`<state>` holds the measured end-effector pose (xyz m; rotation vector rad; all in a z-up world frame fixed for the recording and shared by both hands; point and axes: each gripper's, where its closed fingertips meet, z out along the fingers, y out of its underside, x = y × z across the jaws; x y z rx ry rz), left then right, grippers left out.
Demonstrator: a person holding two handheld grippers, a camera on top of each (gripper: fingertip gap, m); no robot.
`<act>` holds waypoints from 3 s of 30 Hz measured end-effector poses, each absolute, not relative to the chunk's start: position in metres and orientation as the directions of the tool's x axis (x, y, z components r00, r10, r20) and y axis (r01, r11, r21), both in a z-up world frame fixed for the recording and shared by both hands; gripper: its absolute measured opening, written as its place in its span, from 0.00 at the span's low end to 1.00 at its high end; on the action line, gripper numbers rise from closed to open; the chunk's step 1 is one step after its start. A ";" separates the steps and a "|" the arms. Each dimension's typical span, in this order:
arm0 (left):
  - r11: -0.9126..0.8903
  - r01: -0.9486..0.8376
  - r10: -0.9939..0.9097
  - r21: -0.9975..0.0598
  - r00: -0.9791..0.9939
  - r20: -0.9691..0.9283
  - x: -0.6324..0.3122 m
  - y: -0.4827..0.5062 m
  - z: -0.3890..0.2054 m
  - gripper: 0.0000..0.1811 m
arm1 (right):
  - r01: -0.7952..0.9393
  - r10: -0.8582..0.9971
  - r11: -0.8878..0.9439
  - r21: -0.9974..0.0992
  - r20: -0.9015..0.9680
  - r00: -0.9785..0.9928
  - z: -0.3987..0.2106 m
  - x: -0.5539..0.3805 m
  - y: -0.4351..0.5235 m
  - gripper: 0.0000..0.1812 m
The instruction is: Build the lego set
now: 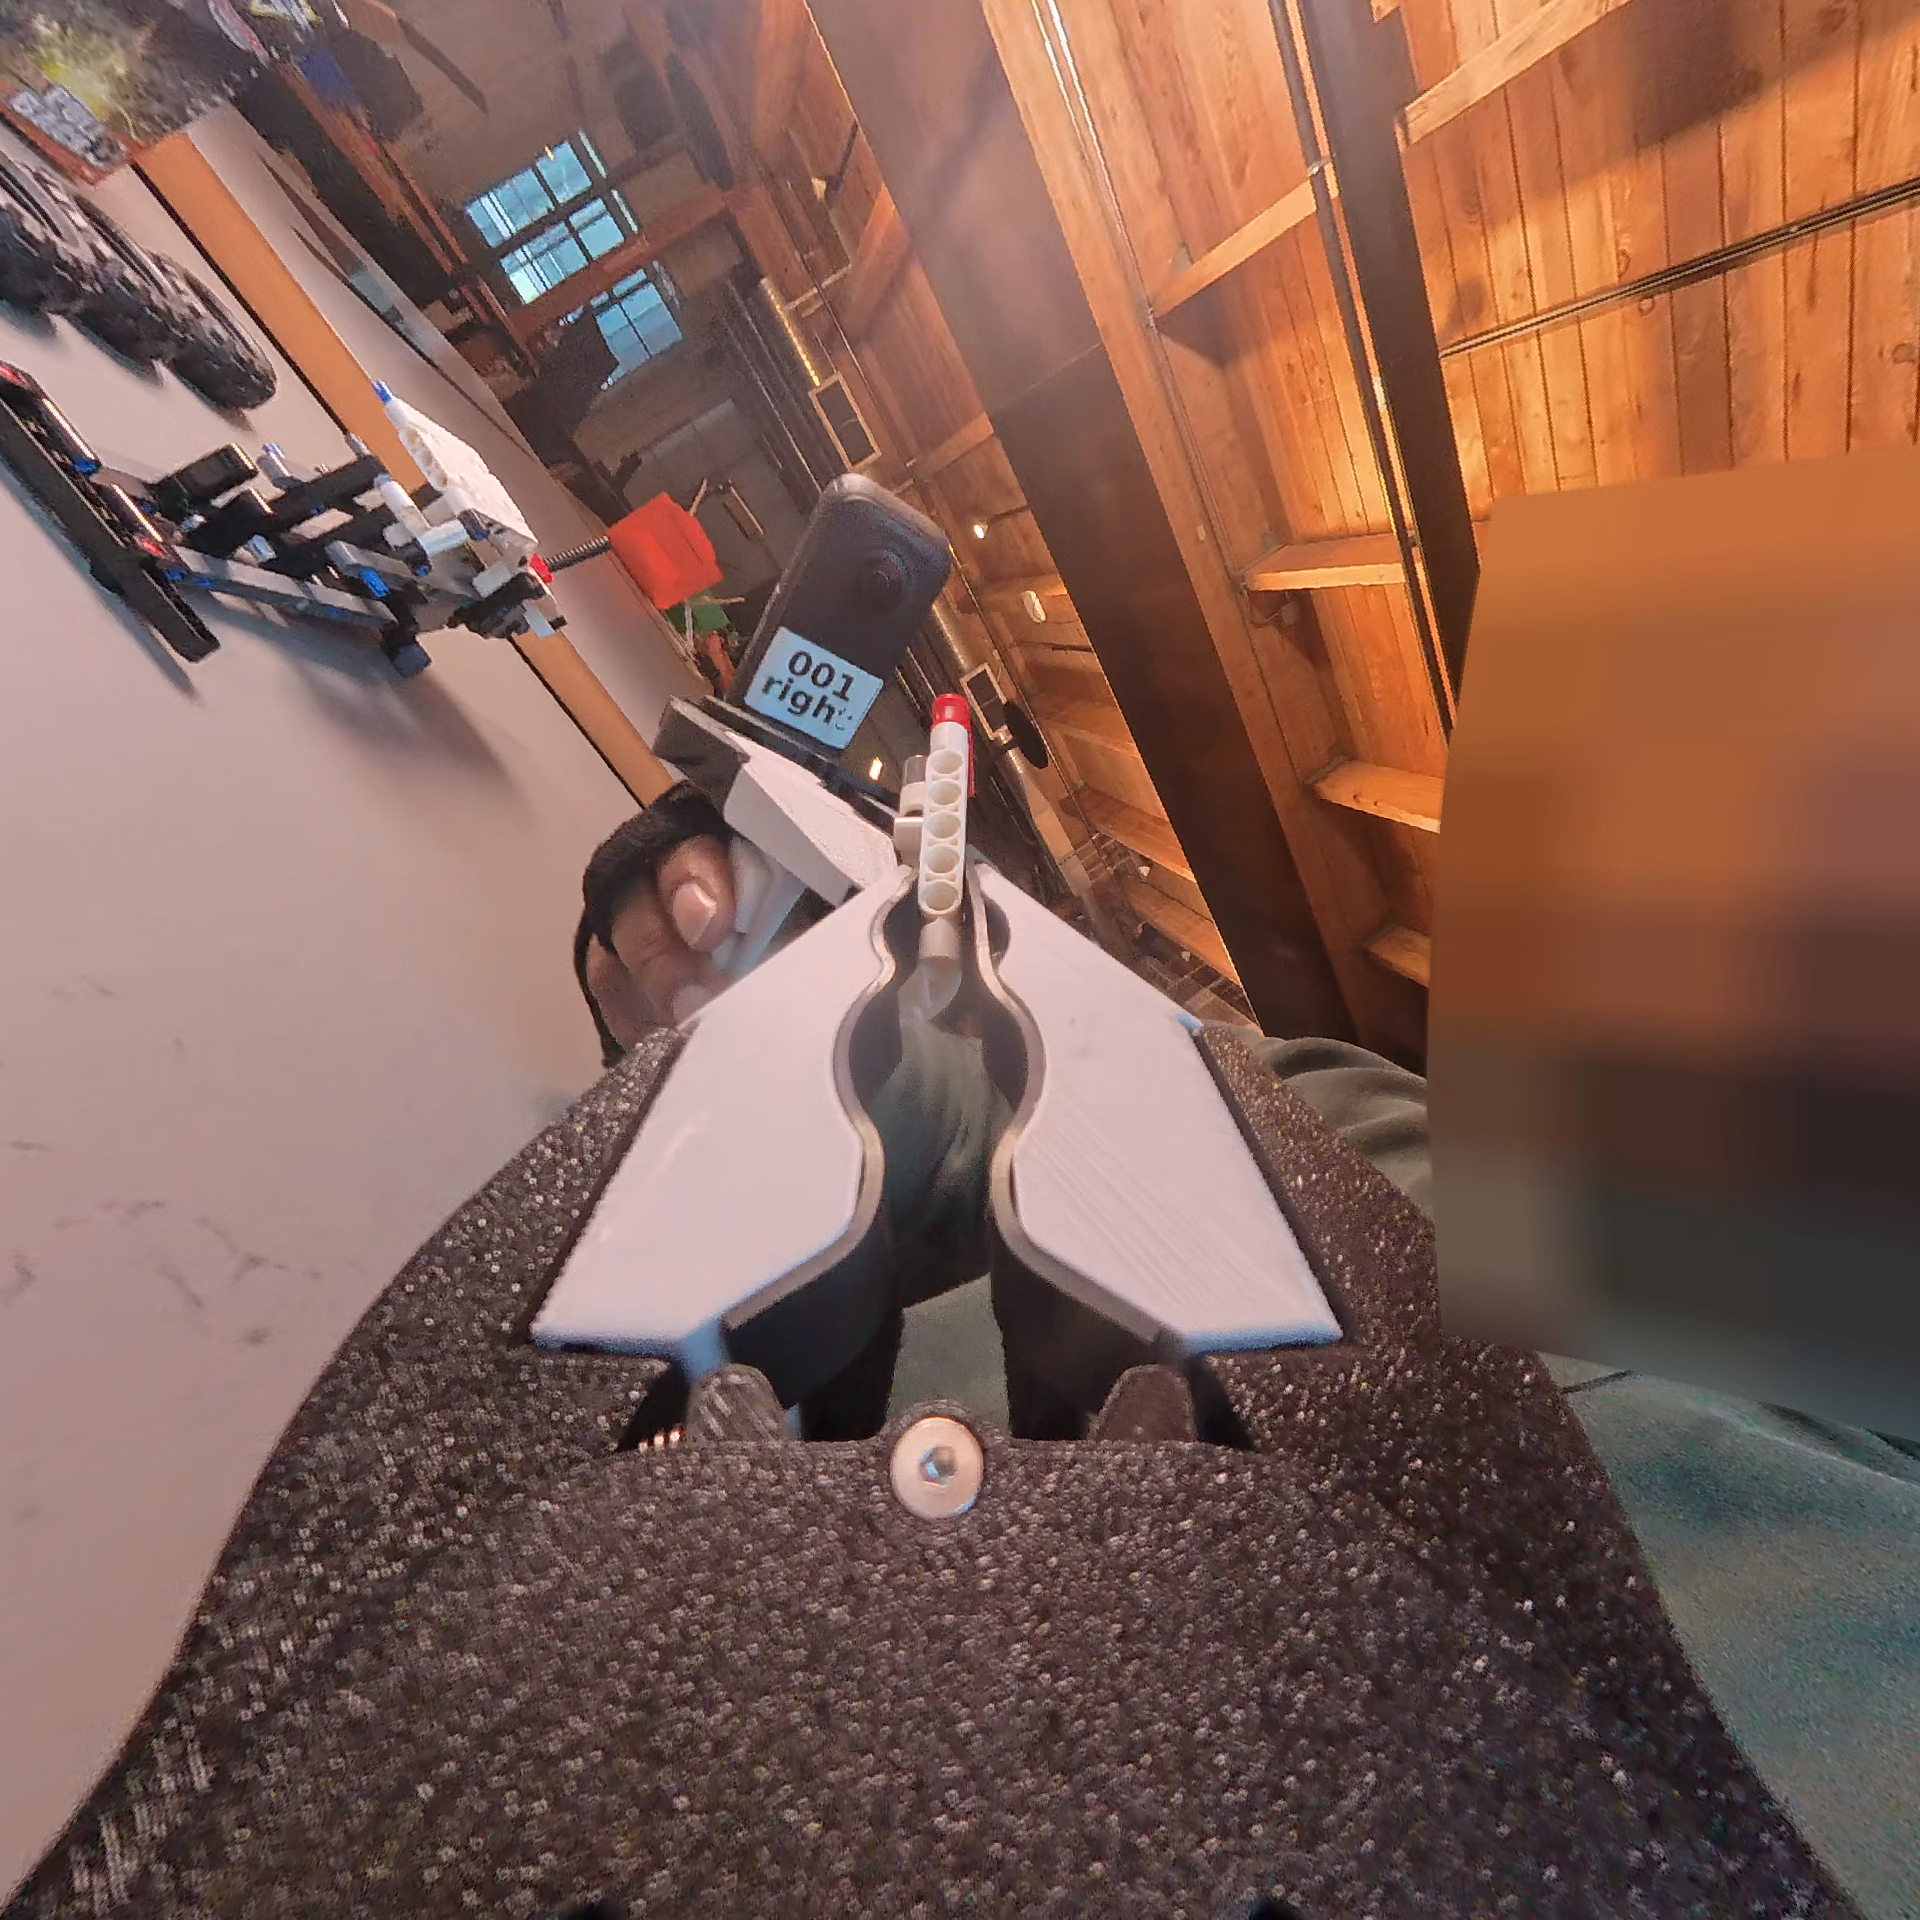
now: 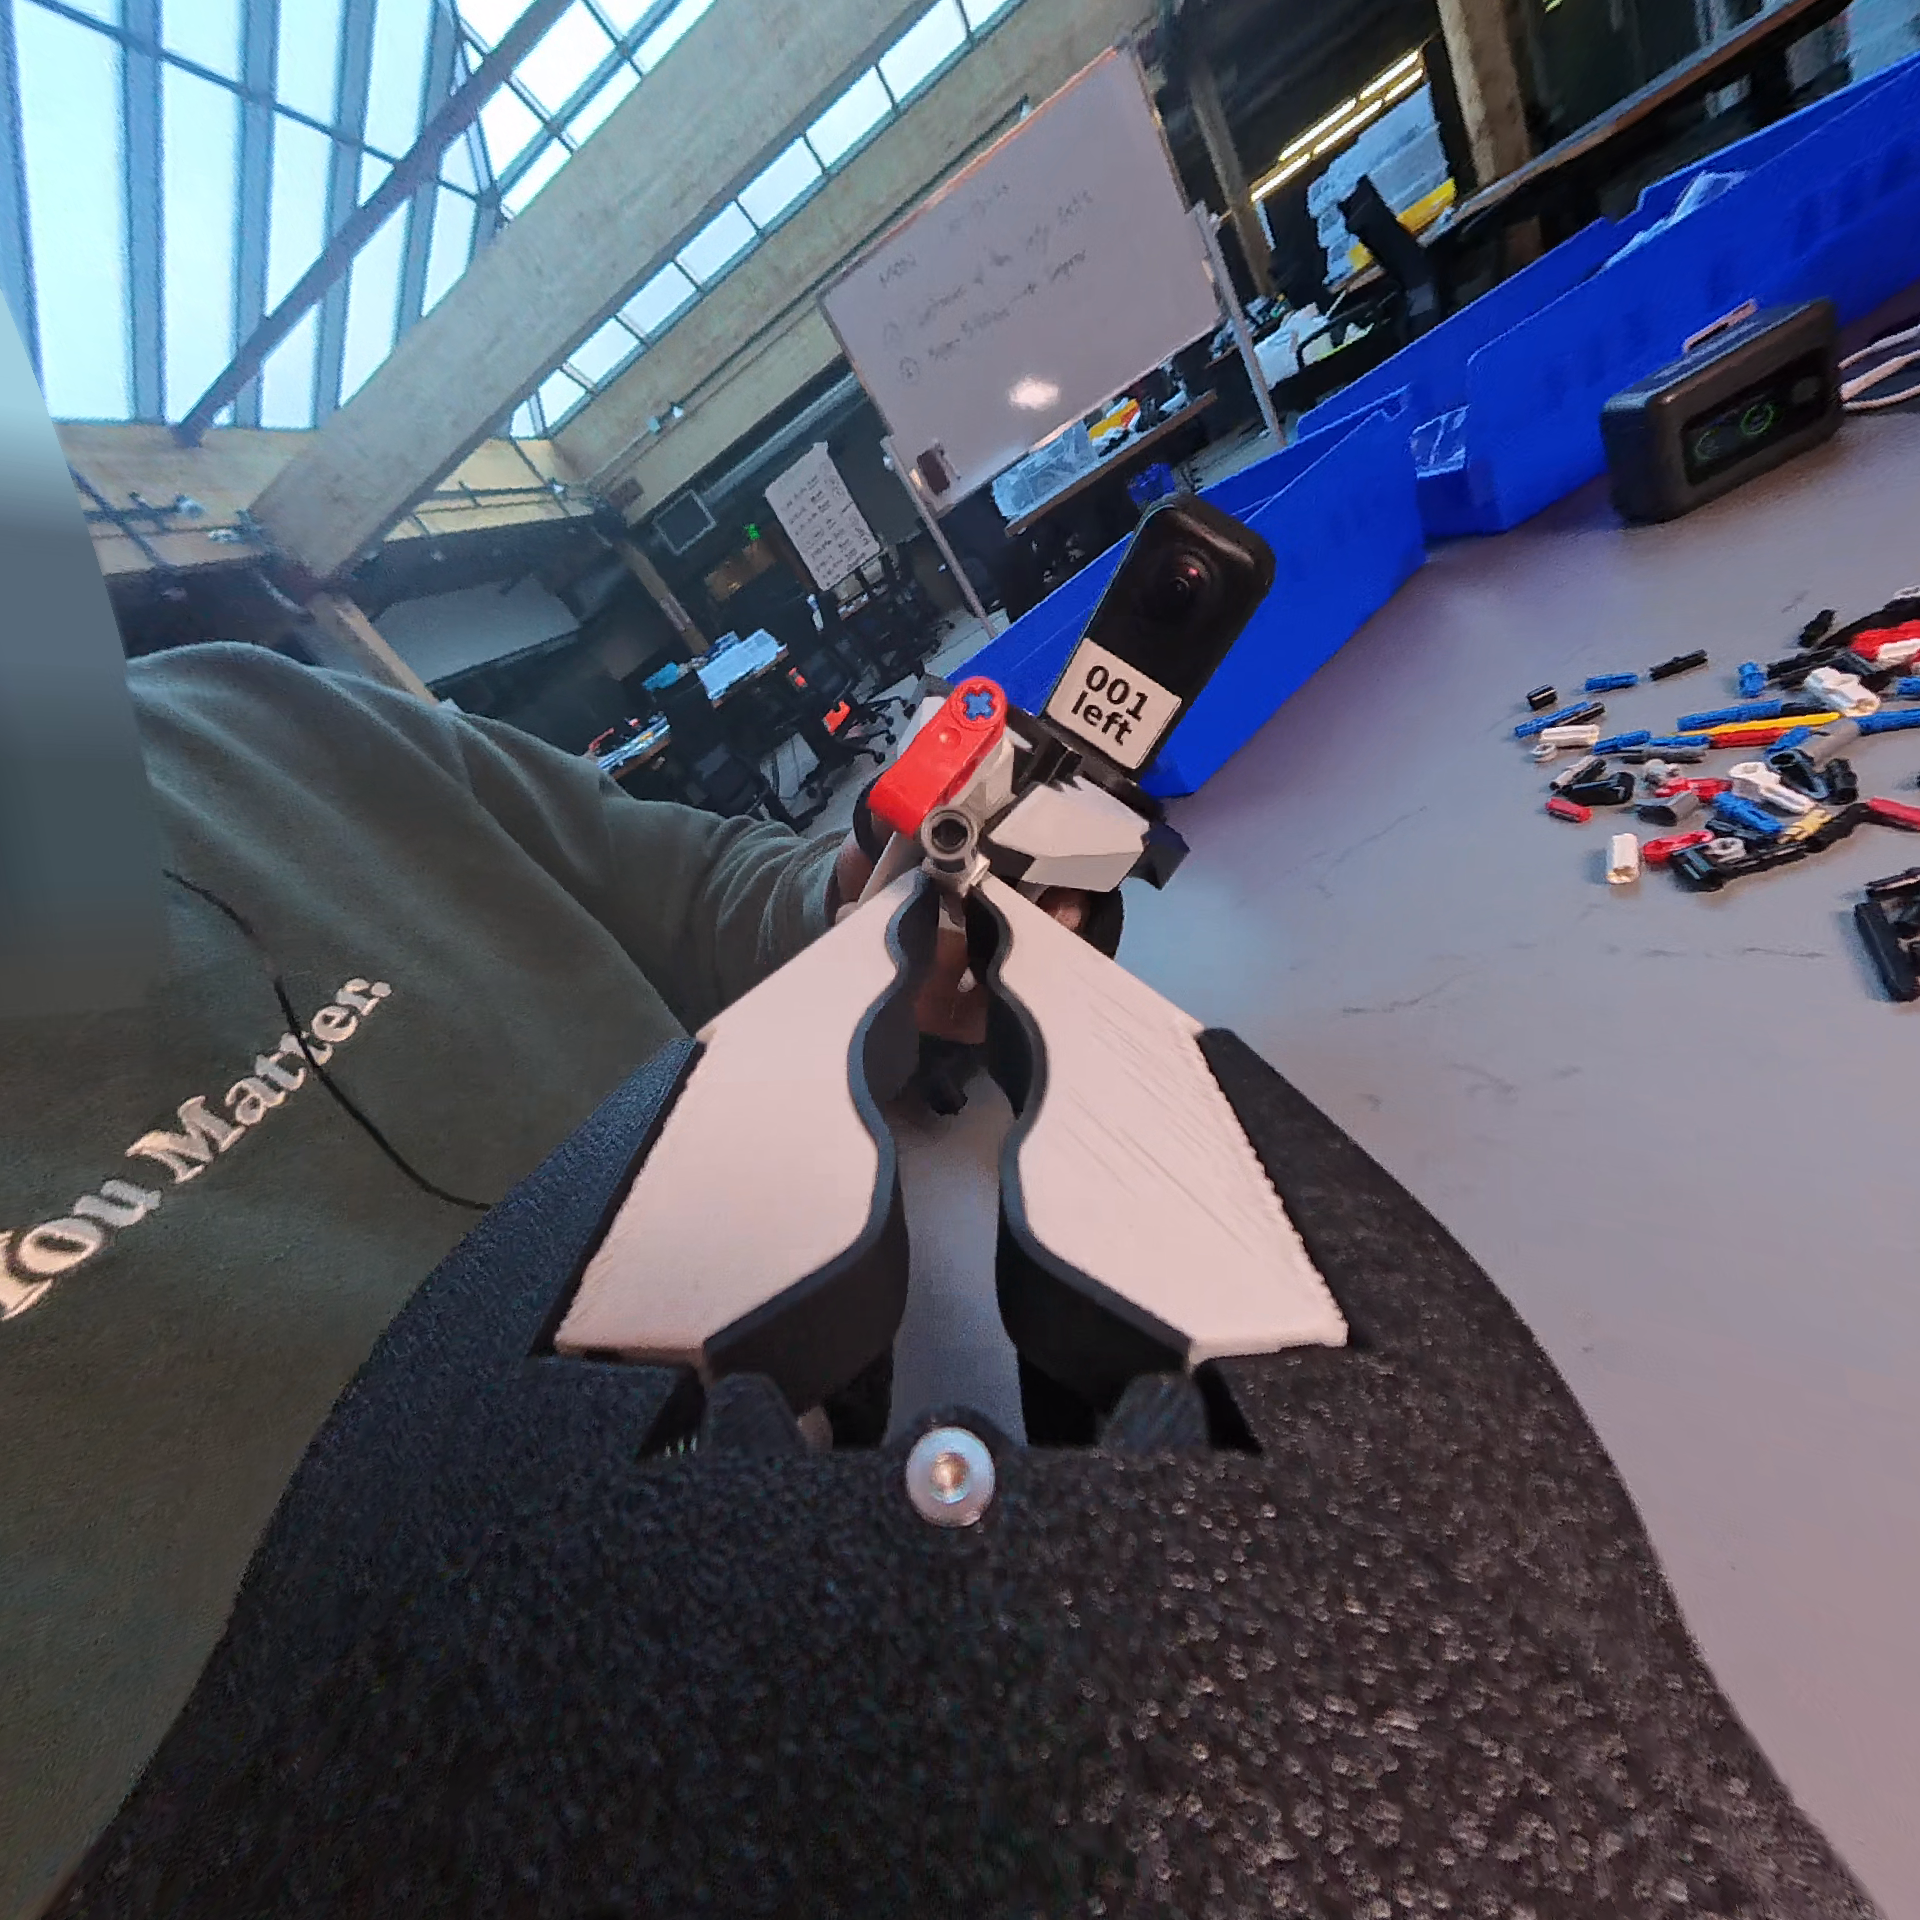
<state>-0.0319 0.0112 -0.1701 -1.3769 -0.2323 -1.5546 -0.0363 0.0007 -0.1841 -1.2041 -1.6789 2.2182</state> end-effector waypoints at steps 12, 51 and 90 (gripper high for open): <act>-0.517 0.743 -0.531 -0.426 0.112 0.840 -0.025 0.009 -0.173 0.04 | 0.360 0.511 -0.335 -0.871 -0.489 -0.707 -0.186 -0.025 -0.003 0.09; -0.540 0.694 -0.494 -0.477 0.198 0.847 -0.035 0.007 -0.185 0.04 | 0.347 0.555 -0.389 -0.854 -0.517 -0.651 -0.191 -0.029 0.024 0.14; -0.459 0.300 -0.287 -0.836 0.841 0.459 -0.096 0.022 -0.240 0.36 | 0.483 0.594 0.700 -0.526 0.055 -0.802 -0.316 -0.018 0.025 0.15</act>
